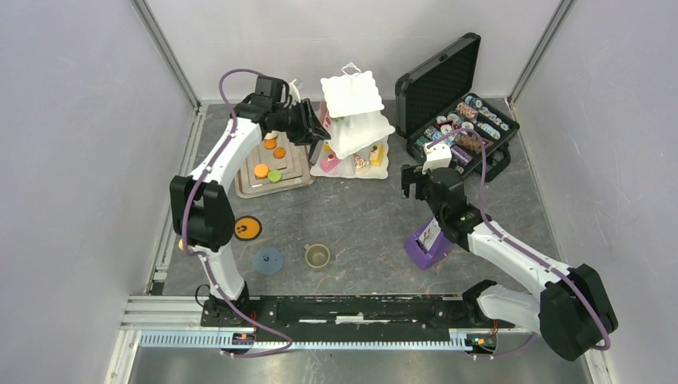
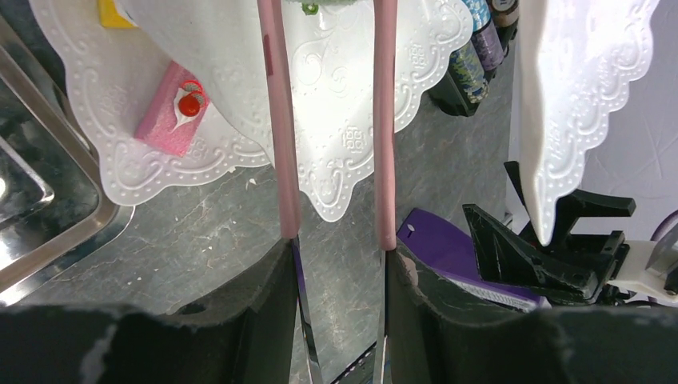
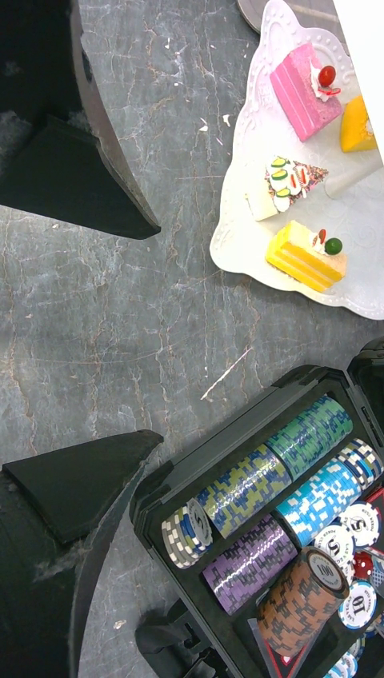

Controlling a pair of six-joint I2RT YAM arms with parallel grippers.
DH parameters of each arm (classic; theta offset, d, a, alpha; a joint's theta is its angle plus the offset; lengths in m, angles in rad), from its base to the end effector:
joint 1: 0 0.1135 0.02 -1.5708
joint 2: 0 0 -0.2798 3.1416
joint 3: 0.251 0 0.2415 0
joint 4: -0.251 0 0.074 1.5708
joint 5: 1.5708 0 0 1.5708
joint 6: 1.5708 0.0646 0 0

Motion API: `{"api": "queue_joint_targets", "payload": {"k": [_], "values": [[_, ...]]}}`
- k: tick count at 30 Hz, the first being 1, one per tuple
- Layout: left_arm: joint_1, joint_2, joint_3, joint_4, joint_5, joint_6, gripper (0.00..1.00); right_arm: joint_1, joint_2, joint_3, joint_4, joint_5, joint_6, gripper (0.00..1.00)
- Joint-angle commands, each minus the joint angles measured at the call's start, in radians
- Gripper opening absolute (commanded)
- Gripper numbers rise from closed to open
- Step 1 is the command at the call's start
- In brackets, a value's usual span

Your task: Serve the afternoon tea

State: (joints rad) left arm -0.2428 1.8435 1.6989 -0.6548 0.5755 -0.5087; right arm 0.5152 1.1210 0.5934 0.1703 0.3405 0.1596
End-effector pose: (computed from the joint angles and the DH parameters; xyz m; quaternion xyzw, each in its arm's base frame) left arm 0.4039 -0.1363 0.3167 -0.0119 0.8948 -0.3770 0.2391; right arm 0.2343 0.1079 0.2523 -0.0481 0.8140 0.0547 0.5763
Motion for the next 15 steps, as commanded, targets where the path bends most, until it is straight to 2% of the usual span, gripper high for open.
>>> {"api": "queue_joint_targets", "payload": {"k": [1, 3, 7, 15], "values": [[-0.016, 0.026, 0.056, 0.063, 0.001, -0.054, 0.3, 0.002, -0.008, 0.025, 0.025, 0.002, -0.001, 0.98], [-0.019, 0.038, 0.067, 0.063, -0.002, -0.057, 0.34, 0.004, -0.009, 0.023, 0.026, 0.003, -0.001, 0.98], [-0.021, 0.033, 0.067, 0.062, -0.023, -0.047, 0.49, 0.003, -0.006, 0.023, 0.026, 0.005, -0.002, 0.98], [-0.021, -0.002, 0.069, 0.009, -0.062, 0.008, 0.63, 0.003, 0.0, 0.023, 0.029, -0.004, 0.001, 0.98]]}}
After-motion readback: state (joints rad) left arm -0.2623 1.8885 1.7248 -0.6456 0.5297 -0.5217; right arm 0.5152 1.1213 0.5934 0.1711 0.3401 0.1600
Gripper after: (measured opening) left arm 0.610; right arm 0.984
